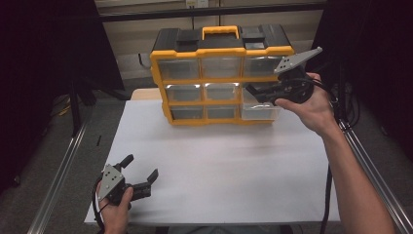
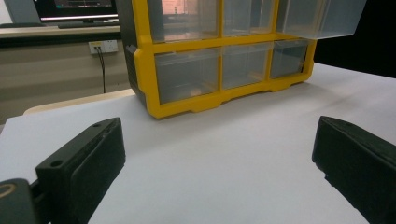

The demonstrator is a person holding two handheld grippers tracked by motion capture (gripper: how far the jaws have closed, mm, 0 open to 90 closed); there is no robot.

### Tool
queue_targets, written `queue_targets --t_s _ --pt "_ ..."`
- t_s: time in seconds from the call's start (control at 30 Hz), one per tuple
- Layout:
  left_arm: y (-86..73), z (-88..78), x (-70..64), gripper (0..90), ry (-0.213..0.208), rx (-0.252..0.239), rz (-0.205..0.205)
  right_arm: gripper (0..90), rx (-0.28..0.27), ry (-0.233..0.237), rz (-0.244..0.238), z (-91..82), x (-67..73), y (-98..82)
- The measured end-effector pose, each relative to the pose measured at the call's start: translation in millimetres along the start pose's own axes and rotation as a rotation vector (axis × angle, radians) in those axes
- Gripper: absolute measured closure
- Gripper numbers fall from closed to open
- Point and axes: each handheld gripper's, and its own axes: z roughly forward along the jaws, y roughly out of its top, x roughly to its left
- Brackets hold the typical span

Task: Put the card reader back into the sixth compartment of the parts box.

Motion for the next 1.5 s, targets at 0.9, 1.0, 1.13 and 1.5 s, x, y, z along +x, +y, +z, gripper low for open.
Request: queue_targets --t_s 0.9,1.0,1.13,1.5 --pt "-0.2 -0.2 0.2 2.6 -0.001 0.006 0.008 74.2 0.133 -0.061 0.022 12.2 -27.3 16.7" --pt "-0.2 0.0 1.1 2.6 0.001 0.007 0.009 74.2 0.156 -0.069 0.014 13.4 -25.9 18.0" --pt "0.0 -0.2 0.6 2.6 -0.003 0.008 0.014 74.1 0.191 -0.07 0.035 16.1 -32.4 17.8" --pt "0.1 -0.4 0.9 2.6 -0.002 0.004 0.005 74.1 0.247 -0.089 0.057 27.6 -41.3 16.8"
